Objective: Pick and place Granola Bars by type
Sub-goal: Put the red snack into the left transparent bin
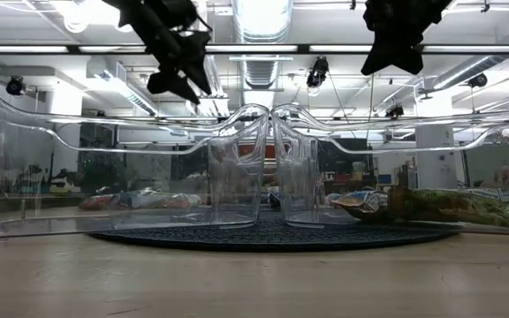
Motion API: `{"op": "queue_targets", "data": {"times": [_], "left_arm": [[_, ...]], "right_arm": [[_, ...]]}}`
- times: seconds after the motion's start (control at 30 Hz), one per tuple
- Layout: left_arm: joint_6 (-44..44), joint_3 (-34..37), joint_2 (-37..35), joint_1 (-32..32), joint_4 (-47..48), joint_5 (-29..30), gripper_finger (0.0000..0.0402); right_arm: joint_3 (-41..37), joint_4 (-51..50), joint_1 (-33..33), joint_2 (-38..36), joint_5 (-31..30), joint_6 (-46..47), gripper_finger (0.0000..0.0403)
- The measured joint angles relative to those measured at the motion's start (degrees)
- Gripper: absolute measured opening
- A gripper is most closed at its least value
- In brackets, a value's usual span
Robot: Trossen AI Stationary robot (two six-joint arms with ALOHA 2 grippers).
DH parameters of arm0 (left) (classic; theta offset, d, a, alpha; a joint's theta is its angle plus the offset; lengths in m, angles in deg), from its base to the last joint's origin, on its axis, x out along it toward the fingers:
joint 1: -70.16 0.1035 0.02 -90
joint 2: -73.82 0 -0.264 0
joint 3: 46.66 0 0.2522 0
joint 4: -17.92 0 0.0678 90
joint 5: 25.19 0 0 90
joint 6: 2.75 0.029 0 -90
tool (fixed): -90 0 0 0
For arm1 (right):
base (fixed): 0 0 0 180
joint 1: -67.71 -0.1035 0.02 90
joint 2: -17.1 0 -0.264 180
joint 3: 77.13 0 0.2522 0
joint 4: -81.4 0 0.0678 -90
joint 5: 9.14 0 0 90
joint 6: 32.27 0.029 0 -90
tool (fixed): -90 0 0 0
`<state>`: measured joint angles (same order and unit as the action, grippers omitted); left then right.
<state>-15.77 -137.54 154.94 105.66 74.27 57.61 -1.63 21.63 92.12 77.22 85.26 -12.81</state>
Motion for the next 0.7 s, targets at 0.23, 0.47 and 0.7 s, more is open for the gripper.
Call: {"op": "queue_targets", "data": {"times": [0.23,0.47,0.7], "left_arm": [[0.6,-6.7,7.5,-0.1,11.8,3.5,0.0233],[1.0,-8.1,10.2,-0.1,18.8,7.6,0.0234],[1.1,-4.1,9.5,-0.5,20.1,8.8,0.0234]], "right_arm": [[0.0,0.0,0.0,0.0,0.0,-0.2,0.0008],[-0.1,0.0,0.0,0.0,0.0,-0.2,0.0008],[-0.1,0.0,0.0,0.0,0.0,0.0,0.0008]]}}
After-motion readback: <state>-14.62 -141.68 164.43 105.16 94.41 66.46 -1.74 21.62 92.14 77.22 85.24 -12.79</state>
